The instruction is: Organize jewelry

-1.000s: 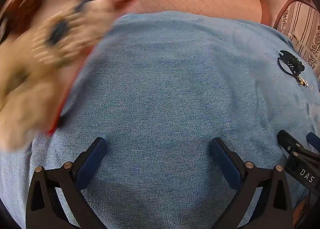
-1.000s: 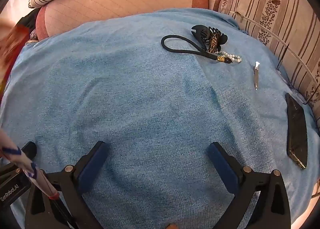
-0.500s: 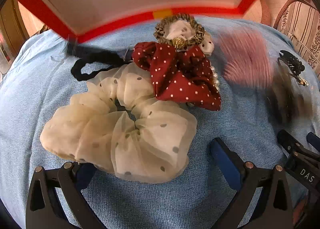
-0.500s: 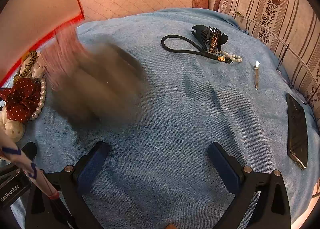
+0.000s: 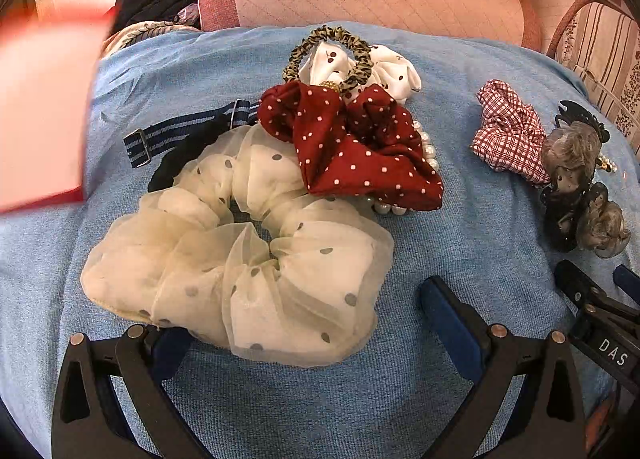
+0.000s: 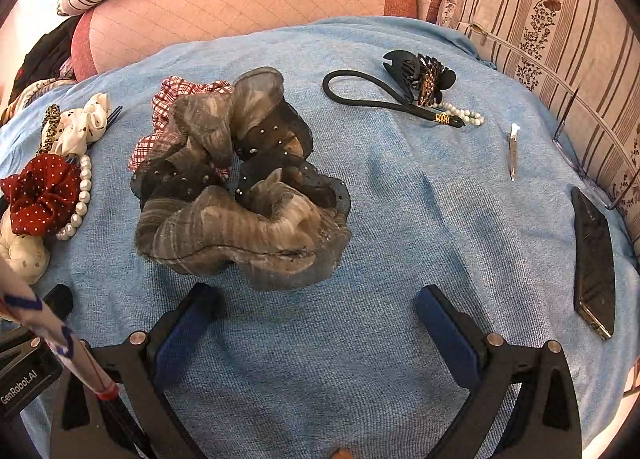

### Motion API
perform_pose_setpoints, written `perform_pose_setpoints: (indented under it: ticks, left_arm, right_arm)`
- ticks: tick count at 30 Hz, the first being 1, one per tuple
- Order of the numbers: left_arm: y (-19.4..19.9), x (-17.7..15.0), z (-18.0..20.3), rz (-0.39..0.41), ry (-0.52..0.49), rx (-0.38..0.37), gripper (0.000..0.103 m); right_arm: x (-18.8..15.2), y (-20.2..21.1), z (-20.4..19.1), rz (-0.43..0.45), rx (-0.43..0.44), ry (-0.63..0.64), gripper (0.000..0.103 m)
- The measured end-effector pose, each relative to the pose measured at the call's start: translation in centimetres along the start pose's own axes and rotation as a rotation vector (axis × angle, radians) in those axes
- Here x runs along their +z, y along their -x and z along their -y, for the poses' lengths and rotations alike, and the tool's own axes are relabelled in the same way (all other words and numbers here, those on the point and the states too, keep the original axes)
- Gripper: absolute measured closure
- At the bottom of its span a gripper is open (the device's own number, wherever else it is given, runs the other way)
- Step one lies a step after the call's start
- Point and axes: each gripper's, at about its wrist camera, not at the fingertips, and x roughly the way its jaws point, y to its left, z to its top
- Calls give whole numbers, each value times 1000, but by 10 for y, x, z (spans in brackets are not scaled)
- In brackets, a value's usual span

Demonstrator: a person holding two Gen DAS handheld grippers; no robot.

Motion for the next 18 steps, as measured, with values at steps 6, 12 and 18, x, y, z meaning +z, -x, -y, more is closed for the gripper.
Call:
perform_pose_setpoints:
  ticks: [6,12,18]
  left_arm:
    - [0,0,1,0,0,0,0]
    - [0,0,1,-1,0,0,0]
    - [0,0,2,2,0,1,0]
  right_arm:
    - [1,-1,0,1,-4,1,0]
    - [2,0,-2,0,-10,4,0]
    - [-1,3,-3,0,-14,5,0]
